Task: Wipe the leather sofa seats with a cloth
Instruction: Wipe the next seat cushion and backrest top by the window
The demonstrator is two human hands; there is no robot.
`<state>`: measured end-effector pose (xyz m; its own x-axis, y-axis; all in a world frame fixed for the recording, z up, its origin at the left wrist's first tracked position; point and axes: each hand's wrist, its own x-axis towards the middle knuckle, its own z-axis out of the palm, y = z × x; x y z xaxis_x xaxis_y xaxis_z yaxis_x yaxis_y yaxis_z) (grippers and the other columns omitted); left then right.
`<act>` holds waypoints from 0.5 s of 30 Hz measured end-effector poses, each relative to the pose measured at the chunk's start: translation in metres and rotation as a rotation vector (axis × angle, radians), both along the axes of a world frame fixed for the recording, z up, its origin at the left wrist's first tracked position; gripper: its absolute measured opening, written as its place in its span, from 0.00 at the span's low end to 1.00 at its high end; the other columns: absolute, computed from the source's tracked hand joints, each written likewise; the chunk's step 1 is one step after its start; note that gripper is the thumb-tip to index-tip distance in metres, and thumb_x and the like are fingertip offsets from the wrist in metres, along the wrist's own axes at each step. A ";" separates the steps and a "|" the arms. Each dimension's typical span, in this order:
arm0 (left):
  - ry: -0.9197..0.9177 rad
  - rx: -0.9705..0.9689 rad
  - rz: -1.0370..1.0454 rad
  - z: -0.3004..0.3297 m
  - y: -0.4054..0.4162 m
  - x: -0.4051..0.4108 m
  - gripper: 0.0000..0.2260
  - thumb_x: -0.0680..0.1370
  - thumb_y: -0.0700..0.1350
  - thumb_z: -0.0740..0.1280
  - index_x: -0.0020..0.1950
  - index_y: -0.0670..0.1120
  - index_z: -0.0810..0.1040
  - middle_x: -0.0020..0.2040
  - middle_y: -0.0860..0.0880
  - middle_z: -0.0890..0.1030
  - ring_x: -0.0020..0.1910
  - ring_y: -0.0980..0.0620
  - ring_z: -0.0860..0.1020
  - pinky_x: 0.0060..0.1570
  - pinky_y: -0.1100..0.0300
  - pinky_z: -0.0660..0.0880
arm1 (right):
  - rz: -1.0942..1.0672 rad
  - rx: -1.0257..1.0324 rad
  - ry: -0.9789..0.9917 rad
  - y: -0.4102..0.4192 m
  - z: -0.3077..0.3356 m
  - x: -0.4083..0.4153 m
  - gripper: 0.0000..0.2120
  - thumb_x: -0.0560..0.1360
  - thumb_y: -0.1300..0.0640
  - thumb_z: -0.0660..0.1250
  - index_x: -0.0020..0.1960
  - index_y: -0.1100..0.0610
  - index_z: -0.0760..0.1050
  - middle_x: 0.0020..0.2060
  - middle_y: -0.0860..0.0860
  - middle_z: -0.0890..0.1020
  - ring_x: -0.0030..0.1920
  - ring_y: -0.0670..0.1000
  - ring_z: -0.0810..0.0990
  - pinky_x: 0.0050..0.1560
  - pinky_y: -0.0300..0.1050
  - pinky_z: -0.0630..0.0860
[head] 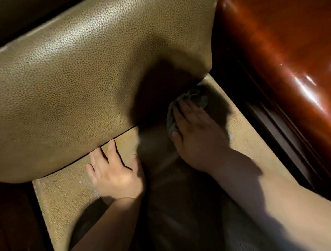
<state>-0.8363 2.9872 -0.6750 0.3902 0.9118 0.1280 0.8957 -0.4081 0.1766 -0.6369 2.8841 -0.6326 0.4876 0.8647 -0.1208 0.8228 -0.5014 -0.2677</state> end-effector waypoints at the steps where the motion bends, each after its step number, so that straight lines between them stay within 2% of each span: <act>1: 0.010 0.004 -0.013 -0.001 0.001 -0.001 0.30 0.77 0.56 0.61 0.74 0.40 0.74 0.69 0.32 0.75 0.70 0.30 0.72 0.68 0.32 0.68 | 0.003 -0.020 0.011 -0.001 0.002 0.005 0.33 0.83 0.42 0.48 0.83 0.58 0.60 0.82 0.58 0.59 0.82 0.57 0.57 0.81 0.55 0.54; 4: -0.016 0.009 0.009 -0.005 0.000 -0.002 0.31 0.78 0.57 0.59 0.76 0.41 0.73 0.72 0.35 0.75 0.75 0.32 0.70 0.73 0.33 0.64 | -0.142 -0.011 -0.038 -0.005 -0.008 0.035 0.33 0.83 0.43 0.50 0.81 0.62 0.63 0.80 0.61 0.63 0.81 0.60 0.61 0.80 0.57 0.59; 6: -0.038 0.010 0.011 -0.006 -0.002 -0.001 0.32 0.77 0.57 0.59 0.76 0.42 0.73 0.73 0.35 0.75 0.75 0.33 0.69 0.74 0.33 0.62 | -0.267 -0.023 -0.020 -0.002 -0.011 0.062 0.31 0.83 0.45 0.54 0.80 0.63 0.63 0.79 0.62 0.65 0.79 0.60 0.63 0.79 0.55 0.62; 9: -0.042 0.017 0.004 -0.005 -0.003 -0.001 0.32 0.76 0.57 0.60 0.76 0.42 0.73 0.73 0.35 0.74 0.76 0.33 0.69 0.74 0.34 0.62 | -0.350 -0.090 0.047 0.008 -0.010 0.069 0.35 0.81 0.43 0.49 0.82 0.62 0.56 0.81 0.61 0.59 0.81 0.60 0.59 0.80 0.56 0.59; 12: -0.061 0.027 0.016 -0.006 -0.005 0.000 0.32 0.75 0.55 0.62 0.76 0.42 0.74 0.72 0.36 0.74 0.75 0.34 0.69 0.75 0.34 0.62 | -0.323 -0.139 0.065 0.002 0.003 0.033 0.37 0.80 0.42 0.44 0.84 0.60 0.52 0.83 0.59 0.54 0.83 0.59 0.51 0.82 0.58 0.51; 15: -0.082 0.066 0.009 -0.009 -0.004 0.000 0.31 0.74 0.55 0.62 0.75 0.41 0.75 0.71 0.36 0.76 0.73 0.33 0.71 0.72 0.34 0.64 | -0.230 -0.096 0.022 -0.031 0.016 -0.010 0.36 0.80 0.43 0.50 0.82 0.61 0.59 0.82 0.59 0.60 0.82 0.59 0.58 0.80 0.55 0.54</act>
